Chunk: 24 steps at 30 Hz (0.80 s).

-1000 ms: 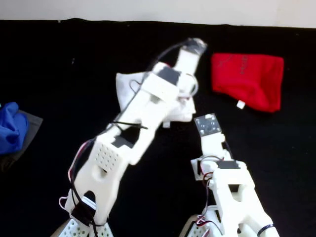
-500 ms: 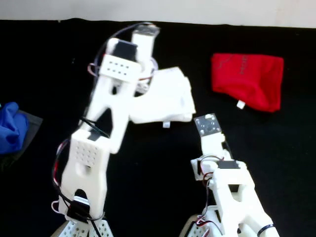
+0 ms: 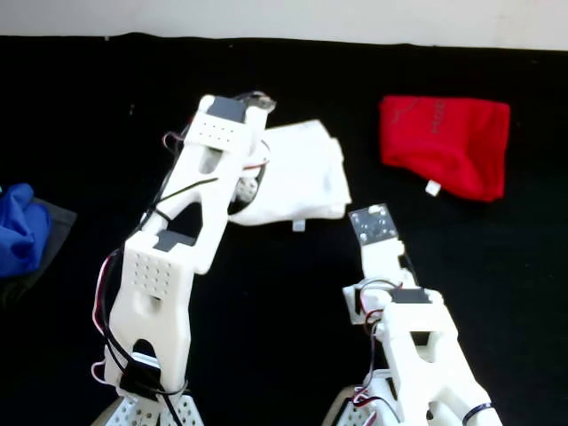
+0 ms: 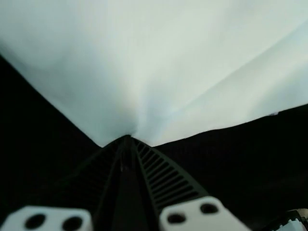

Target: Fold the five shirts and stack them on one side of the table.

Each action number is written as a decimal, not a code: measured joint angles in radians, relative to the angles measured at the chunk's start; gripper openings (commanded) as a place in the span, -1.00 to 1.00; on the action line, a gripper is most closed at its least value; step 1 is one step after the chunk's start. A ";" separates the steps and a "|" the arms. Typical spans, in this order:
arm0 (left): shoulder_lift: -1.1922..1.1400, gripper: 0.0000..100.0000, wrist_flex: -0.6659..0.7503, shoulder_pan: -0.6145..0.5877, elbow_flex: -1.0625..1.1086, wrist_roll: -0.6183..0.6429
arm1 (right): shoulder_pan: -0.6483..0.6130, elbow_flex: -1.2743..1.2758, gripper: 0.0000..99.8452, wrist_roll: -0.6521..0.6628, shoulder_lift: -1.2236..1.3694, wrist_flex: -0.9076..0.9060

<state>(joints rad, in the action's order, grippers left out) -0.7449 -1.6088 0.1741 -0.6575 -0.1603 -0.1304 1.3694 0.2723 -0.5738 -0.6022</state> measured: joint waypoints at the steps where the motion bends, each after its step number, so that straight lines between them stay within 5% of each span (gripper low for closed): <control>1: 0.002 -0.98 0.000 -0.003 0.000 0.000 | 0.000 0.000 -0.99 0.000 0.000 0.000; 13: 0.249 -0.98 -0.138 -0.066 -0.091 -0.002 | 0.000 0.000 -0.99 0.000 0.000 0.000; 20: 0.609 -0.98 -0.146 -0.190 0.187 -0.012 | 0.000 0.000 -0.98 0.000 0.000 0.000; 24: 0.836 -0.98 -0.130 -0.305 0.453 -0.121 | 0.000 0.000 -0.98 0.000 0.000 0.000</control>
<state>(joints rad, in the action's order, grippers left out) 0.0913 -1.7392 -0.1312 -0.2048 -0.2816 -0.1304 1.3694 0.2723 -0.5738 -0.6022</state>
